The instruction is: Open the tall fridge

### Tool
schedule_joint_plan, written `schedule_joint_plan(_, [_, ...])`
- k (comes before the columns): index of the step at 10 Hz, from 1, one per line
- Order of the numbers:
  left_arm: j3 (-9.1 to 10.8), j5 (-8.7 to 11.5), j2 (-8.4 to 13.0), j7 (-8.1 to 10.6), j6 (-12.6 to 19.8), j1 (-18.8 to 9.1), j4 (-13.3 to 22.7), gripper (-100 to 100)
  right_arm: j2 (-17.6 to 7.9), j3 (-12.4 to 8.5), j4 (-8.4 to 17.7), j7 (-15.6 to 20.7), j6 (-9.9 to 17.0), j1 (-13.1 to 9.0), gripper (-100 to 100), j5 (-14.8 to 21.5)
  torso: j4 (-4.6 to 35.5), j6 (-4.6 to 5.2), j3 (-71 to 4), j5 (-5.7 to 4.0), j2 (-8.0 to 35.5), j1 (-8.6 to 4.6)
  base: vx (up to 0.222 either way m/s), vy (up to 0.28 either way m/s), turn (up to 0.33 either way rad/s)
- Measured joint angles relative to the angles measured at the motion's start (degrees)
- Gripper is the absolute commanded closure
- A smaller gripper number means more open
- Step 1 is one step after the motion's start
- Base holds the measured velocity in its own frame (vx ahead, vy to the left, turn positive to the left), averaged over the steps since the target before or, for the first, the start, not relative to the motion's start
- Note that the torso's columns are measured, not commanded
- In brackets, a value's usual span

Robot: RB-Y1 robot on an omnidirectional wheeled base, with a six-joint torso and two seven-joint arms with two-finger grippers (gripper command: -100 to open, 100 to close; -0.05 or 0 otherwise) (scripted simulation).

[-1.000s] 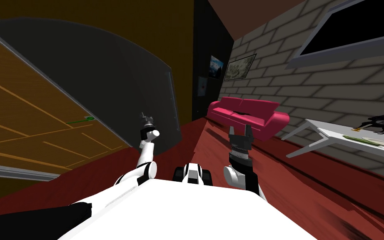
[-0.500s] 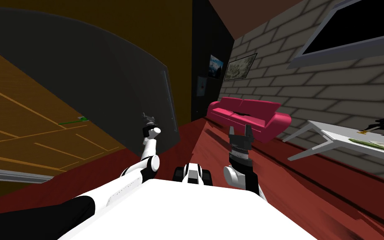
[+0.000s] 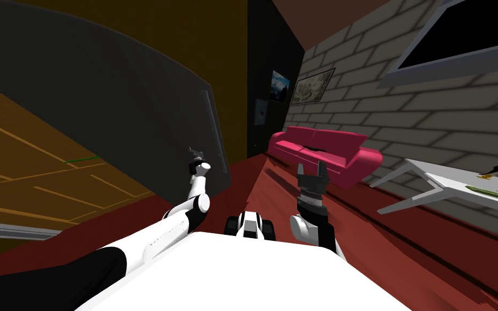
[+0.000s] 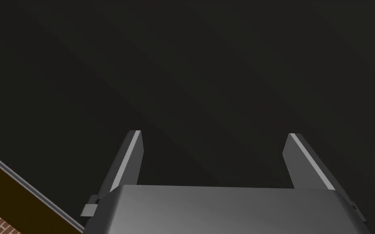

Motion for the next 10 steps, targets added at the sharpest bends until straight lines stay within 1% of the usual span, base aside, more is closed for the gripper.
schedule_joint_plan(1, [0.4, 0.3, 0.1, 0.16, 0.1, -0.9, 1.5, -100, 0.0, 0.0, 0.0, 0.0, 0.0, 0.0, 0, 0.0, 0.0, -0.01, 0.0, 0.06, 0.1, 0.21, 0.111, -0.082, 0.019])
schedule_joint_plan(2, [1.34, 0.7, -0.1, 0.12, 0.5, -2.3, 2.6, -100, 0.0, 0.0, 0.0, 0.0, 0.0, 0.0, 0, 0.0, 0.0, -0.02, 0.1, 0.09, 0.2, 0.27, 0.068, -0.068, 0.015])
schedule_joint_plan(3, [1.66, 0.9, 0.1, 0.22, 0.5, -3.2, 4.1, -100, 0.0, 0.0, 0.0, 0.0, 0.0, 0.0, 0, 0.0, 0.1, -0.02, 0.2, 0.09, 0.4, 0.28, 0.071, -0.073, 0.022])
schedule_joint_plan(4, [2.01, 1.3, 0.7, 0.75, 0.3, -4.4, 6.5, -100, 0.0, 0.0, 0.0, 0.0, 0.0, 0.0, 0, 0.0, 0.1, -0.02, 0.2, 0.06, 0.3, 0.19, 0.122, -0.113, 0.05])
schedule_joint_plan(5, [2.96, 1.8, 0.7, 0.93, 0.5, -6.1, 8.5, -100, 0.0, 0.0, 0.0, 0.0, 0.0, 0.0, 0, 0.0, 0.0, 0.0, 0.1, 0.01, 0.1, 0.01, 0.144, -0.132, 0.049])
schedule_joint_plan(7, [4.83, 2.8, 0.9, 1.05, 0.9, -9.5, 12.6, -100, 0.0, 0.0, 0.0, 0.0, 0.0, 0.0, 0, 0.0, 0.0, 0.0, 0.0, 0.04, 0.0, 0.12, 0.144, -0.111, 0.024])
schedule_joint_plan(8, [5.67, 3.3, 1.1, 1.21, 1.2, -10.8, 14.2, -100, 0.0, 0.0, 0.0, 0.0, 0.0, 0.0, 0, 0.0, 0.0, -0.02, 0.1, 0.07, 0.1, 0.22, 0.12, -0.108, 0.024])
schedule_joint_plan(9, [6.93, 3.7, 0.8, 0.77, 1.9, -12.1, 14.8, -100, 0.0, 0.0, 0.0, 0.0, 0.0, 0.0, 0, 0.0, 0.1, -0.01, 0.1, 0.07, 0.3, 0.2, 0.083, -0.116, 0.072])
schedule_joint_plan(10, [7.72, 4.1, 1.0, 0.64, 2.0, -13.0, 16.0, -100, 0.0, 0.0, 0.0, 0.0, 0.0, 0.0, 0, 0.0, 0.1, 0.29, 0.1, 0.04, 0.1, 0.16, 0.064, -0.104, 0.009])
